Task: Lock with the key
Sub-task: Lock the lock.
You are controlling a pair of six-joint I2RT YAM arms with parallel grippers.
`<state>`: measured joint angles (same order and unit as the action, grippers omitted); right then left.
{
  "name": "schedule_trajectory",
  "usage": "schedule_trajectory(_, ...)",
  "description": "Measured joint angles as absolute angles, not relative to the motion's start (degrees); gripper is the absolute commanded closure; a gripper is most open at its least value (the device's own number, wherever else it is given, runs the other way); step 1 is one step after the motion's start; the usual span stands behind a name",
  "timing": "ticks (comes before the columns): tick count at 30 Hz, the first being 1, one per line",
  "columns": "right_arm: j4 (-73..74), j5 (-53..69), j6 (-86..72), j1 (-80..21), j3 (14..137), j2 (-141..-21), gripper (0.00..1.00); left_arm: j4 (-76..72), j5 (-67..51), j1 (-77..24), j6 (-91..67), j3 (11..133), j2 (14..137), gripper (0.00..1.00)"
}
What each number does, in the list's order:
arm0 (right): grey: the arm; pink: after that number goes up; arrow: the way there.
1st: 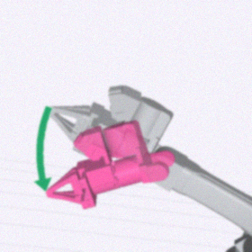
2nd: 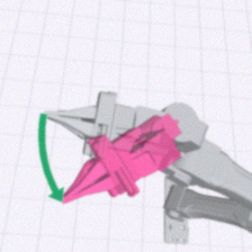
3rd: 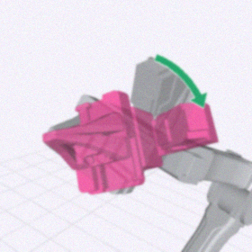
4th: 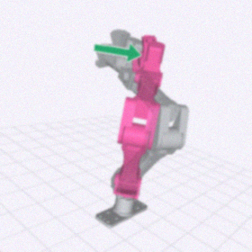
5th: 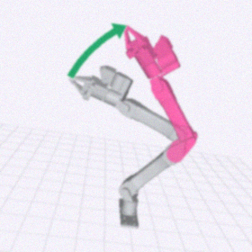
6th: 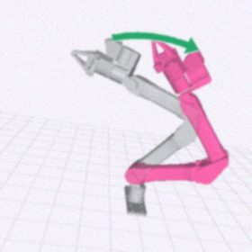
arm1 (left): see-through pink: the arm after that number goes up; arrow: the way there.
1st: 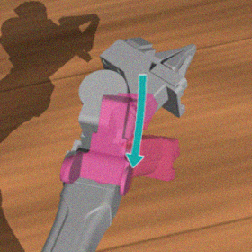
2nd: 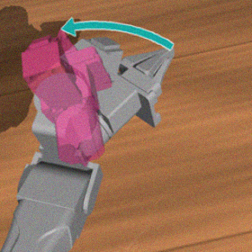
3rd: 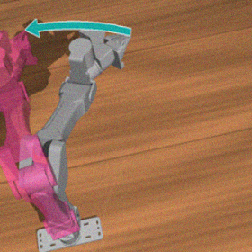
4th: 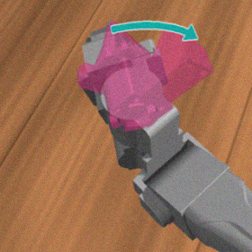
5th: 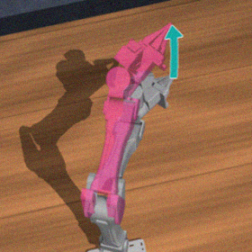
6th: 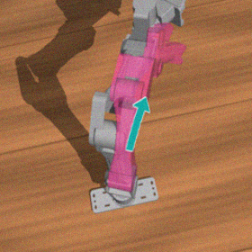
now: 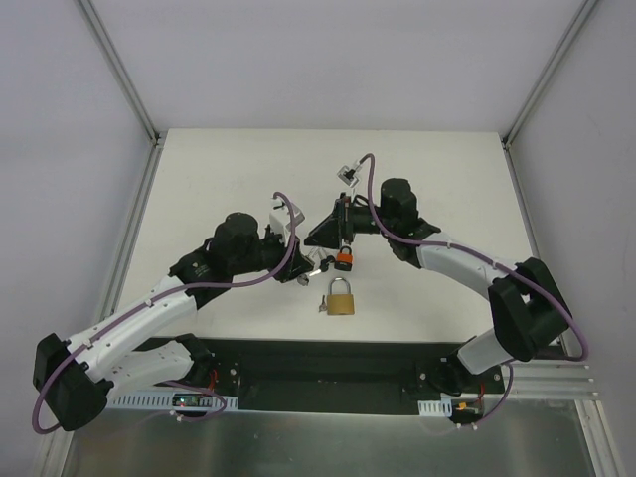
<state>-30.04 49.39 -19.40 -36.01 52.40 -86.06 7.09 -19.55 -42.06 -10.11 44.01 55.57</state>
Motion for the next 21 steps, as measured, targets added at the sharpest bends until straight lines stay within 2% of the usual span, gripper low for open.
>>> schedule_trajectory(6,-35.35,51.96,-23.03,-35.99,52.34,-87.44,0.59,6.22,-19.44,-42.06,-10.33,44.01,54.68,1.0)
schedule_trajectory(8,-38.04,53.08,-24.51,-35.99,51.94,-87.74,0.62,6.22,-19.31,-42.06,-10.37,44.01,54.22,1.0)
schedule_trajectory(17,-43.57,55.83,-28.29,-35.99,49.6,-87.83,0.64,6.17,-18.92,-42.09,-10.44,44.01,53.04,1.0)
schedule_trajectory(19,-44.03,56.01,-28.53,-35.99,49.36,-87.83,0.71,6.2,-18.9,-42.06,-10.44,44.01,52.73,1.0)
schedule_trajectory(20,-44.23,56.03,-28.53,-35.99,49.19,-87.83,0.79,6.17,-18.9,-42.06,-10.44,44.01,52.58,1.0)
schedule_trajectory(21,-44.31,56.03,-28.8,-35.99,49.01,-87.83,0.83,6.15,-18.9,-42.06,-10.44,44.01,52.45,1.0)
